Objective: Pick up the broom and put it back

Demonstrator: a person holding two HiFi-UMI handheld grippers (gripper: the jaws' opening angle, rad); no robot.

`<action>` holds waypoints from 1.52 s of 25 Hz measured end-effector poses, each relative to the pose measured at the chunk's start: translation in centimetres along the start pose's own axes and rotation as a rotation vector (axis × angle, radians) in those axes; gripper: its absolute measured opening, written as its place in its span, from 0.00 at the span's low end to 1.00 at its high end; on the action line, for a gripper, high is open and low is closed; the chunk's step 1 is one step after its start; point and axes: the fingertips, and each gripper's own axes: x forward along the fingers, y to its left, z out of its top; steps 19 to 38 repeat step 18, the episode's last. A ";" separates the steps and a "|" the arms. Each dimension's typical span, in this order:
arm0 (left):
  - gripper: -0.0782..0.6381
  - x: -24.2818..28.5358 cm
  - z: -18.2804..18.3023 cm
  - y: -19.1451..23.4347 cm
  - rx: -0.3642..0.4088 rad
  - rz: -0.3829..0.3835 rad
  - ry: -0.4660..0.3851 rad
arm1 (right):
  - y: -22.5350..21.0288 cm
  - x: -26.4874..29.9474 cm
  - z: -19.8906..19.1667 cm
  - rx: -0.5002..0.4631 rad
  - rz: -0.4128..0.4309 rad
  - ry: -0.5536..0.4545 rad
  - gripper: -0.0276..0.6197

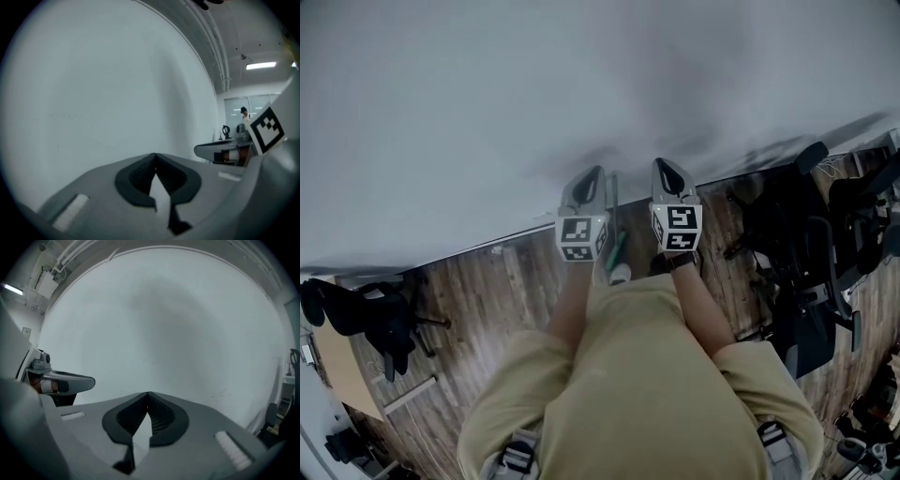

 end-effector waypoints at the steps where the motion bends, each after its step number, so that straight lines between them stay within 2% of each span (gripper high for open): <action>1: 0.11 -0.1 0.6 -0.2 0.016 -0.003 -0.016 | 0.0 -0.2 0.4 -0.001 -0.004 -0.013 0.05; 4: 0.11 -0.5 2.1 -0.6 0.048 -0.007 -0.054 | 0.3 -0.8 2.0 -0.019 -0.009 -0.057 0.05; 13: 0.11 -1.0 5.1 -0.2 0.065 0.007 -0.123 | 0.9 -1.6 5.8 -0.065 0.002 -0.145 0.05; 38: 0.11 -0.8 5.0 -0.2 0.056 0.007 -0.120 | 1.0 -1.4 6.0 -0.072 0.012 -0.147 0.05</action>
